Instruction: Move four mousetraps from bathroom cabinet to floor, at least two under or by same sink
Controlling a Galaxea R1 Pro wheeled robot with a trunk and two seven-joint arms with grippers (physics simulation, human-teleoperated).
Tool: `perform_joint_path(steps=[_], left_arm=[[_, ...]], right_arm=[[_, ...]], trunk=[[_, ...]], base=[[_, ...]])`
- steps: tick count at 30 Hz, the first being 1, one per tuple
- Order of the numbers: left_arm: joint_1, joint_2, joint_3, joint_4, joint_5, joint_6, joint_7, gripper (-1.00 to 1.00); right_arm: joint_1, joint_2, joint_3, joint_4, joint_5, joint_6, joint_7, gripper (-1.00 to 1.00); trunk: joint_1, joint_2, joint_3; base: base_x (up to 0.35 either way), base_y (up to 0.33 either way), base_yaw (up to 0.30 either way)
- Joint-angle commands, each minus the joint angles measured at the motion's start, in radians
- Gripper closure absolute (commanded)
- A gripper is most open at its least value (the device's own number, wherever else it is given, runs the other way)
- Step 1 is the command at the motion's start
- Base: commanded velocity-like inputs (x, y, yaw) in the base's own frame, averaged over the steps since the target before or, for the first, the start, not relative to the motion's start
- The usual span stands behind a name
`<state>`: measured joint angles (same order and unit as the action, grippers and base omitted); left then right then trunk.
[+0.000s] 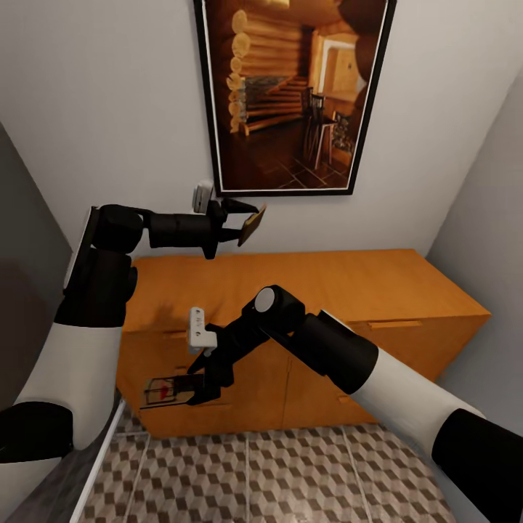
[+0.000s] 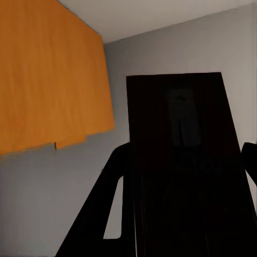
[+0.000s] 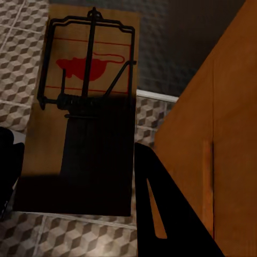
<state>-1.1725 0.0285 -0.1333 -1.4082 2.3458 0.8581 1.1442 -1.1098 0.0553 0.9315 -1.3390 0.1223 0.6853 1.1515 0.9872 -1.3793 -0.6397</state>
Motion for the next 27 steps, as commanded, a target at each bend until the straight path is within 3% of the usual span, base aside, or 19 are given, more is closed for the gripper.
perform_joint_path(steps=[1,10,15,21,27], left_arm=[[-0.001,0.001,0.000,0.001,0.007,0.002,0.008,1.00],[-0.001,0.001,-0.001,0.006,0.006,0.003,0.009,1.00],[-0.001,0.003,-0.002,0.006,0.006,0.004,0.009,1.00],[0.002,0.004,-0.002,0.006,0.005,0.005,0.010,1.00],[0.011,0.026,-0.005,0.006,0.004,0.008,0.011,1.00]], right_arm=[[-0.001,0.000,-0.001,-0.001,0.005,0.011,0.007,1.00],[0.000,-0.023,0.003,0.000,0.004,0.011,0.007,1.00],[0.000,-0.044,0.003,0.000,0.004,0.010,0.007,1.00],[0.001,-0.082,0.004,0.000,0.004,0.008,0.007,1.00],[0.001,-0.138,0.004,0.000,0.002,0.007,0.007,1.00]], trunk=[[-0.001,-0.001,-0.001],[-0.001,-0.001,-0.001],[-0.001,-0.001,-0.001],[-0.001,-0.001,-0.001],[-0.001,-0.001,-0.001]], base=[[-0.335,0.000,0.000],[-0.314,0.000,0.000],[-0.092,0.000,0.000],[-0.009,0.000,0.000],[0.000,0.000,0.000]])
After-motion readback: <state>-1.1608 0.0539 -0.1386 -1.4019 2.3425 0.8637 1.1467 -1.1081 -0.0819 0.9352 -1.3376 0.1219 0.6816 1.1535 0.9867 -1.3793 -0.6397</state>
